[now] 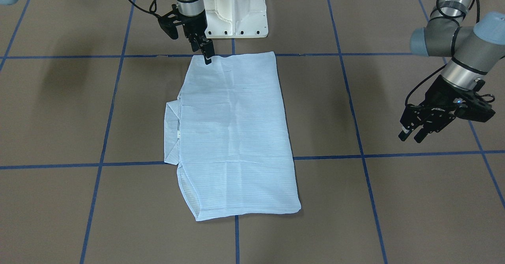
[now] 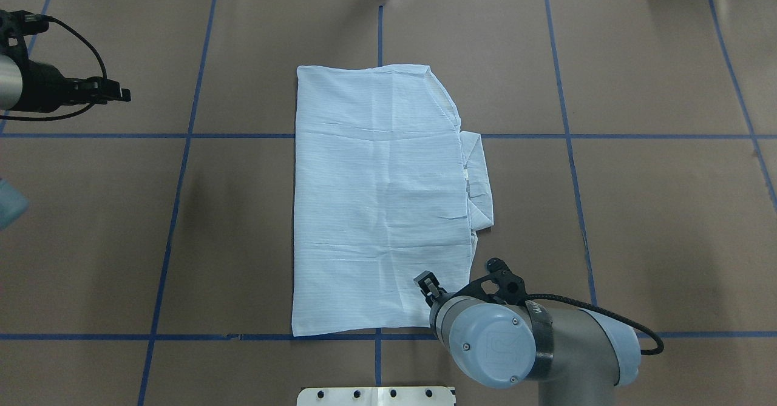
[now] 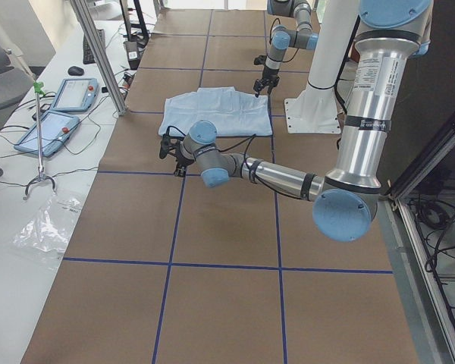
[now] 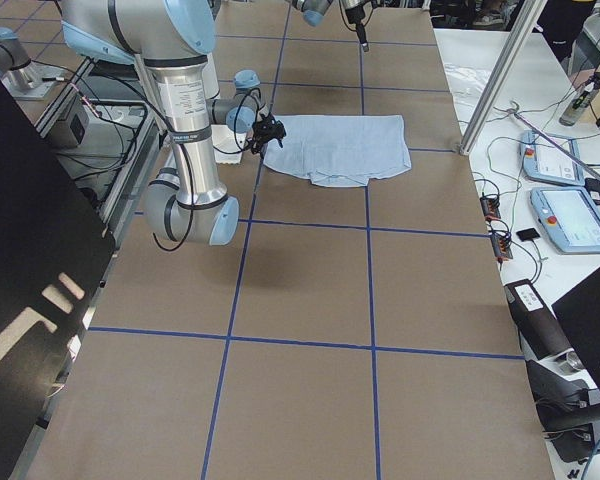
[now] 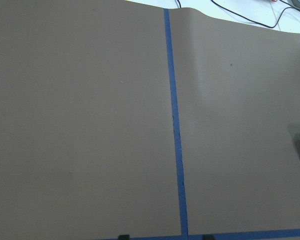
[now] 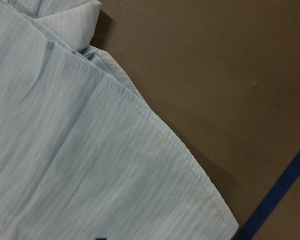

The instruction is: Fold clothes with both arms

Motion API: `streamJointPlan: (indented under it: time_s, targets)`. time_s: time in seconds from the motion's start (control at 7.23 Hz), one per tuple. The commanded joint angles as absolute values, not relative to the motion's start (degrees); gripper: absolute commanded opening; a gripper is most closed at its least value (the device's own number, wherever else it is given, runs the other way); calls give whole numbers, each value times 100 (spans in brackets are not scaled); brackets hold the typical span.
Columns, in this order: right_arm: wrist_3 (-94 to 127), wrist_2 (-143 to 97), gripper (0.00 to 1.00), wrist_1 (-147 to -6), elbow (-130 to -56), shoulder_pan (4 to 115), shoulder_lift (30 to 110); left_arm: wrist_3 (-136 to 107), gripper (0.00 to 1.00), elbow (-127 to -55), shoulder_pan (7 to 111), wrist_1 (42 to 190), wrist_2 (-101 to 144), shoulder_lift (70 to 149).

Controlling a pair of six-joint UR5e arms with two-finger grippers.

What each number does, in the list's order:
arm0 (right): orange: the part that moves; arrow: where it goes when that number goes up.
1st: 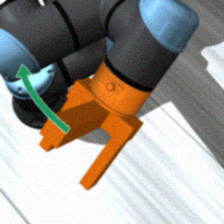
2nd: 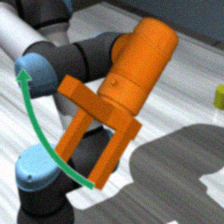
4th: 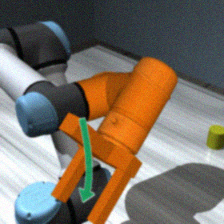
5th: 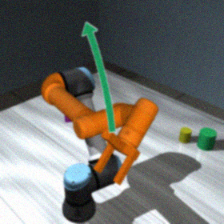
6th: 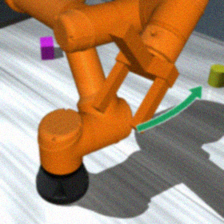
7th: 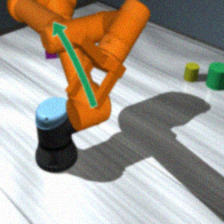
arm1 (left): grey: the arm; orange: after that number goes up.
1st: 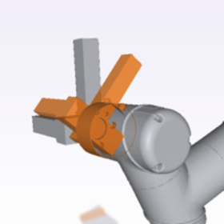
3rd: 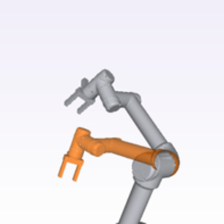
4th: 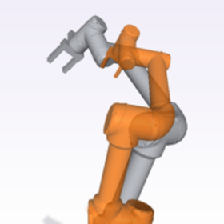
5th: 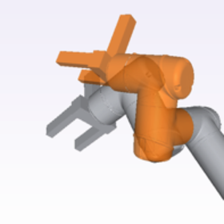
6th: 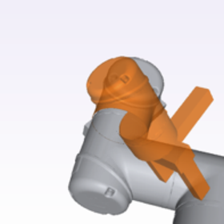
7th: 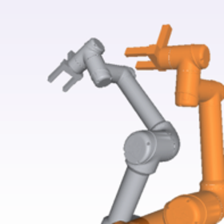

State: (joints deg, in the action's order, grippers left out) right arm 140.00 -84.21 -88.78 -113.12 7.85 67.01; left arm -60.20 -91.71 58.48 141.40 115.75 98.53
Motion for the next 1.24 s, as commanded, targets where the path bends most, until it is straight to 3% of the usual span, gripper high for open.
streamJointPlan:
  time_s: [0.0,1.11]
  targets:
    - [13992,-8429,89,-8799,-11163,791,6706,-6021,58,-9176,5845,14142,11558,9835]
    - [13931,-8508,85,-8684,-10960,712,6706,-6143,60,-9184,5827,14150,11549,9844]
